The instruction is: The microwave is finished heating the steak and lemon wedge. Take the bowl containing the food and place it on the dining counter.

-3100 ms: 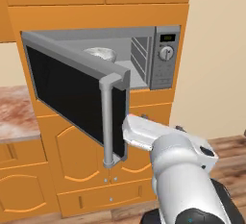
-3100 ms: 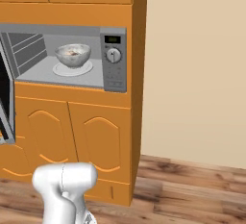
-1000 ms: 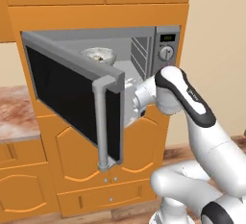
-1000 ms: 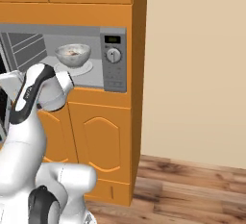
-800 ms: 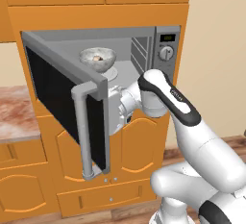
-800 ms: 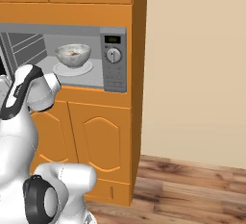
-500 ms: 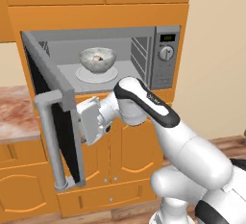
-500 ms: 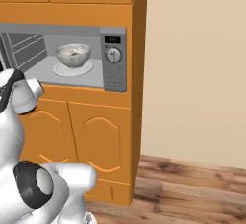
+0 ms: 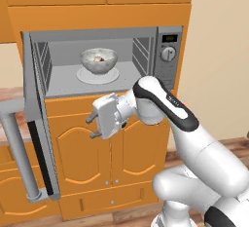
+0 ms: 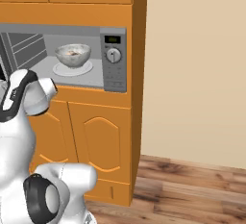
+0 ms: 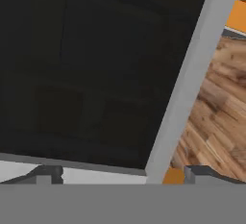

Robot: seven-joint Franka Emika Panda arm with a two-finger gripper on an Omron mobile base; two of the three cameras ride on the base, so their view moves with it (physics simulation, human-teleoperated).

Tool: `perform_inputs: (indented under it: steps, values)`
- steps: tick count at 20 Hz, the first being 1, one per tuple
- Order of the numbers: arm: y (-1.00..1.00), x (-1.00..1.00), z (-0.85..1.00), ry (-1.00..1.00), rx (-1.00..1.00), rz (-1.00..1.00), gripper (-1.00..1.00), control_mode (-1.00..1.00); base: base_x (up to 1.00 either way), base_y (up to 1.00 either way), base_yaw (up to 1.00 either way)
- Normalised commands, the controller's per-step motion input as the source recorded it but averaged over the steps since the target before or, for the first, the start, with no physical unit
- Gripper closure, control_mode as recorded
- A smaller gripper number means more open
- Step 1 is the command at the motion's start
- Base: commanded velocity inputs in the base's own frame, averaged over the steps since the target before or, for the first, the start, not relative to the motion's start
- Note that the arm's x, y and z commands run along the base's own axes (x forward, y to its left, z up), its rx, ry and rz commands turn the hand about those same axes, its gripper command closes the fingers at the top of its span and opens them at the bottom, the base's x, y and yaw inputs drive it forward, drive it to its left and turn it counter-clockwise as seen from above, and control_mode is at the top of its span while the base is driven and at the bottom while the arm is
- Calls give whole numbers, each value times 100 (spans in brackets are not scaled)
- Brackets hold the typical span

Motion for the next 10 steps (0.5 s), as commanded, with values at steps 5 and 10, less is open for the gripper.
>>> perform_inputs:
  steps: [5, 10]
  values:
    - [-100, 29, 37, -10, 0, -36, -100, -100, 0, 0, 0]
    - [-88, 41, 48, -11, -4, -40, -100, -100, 0, 0, 0]
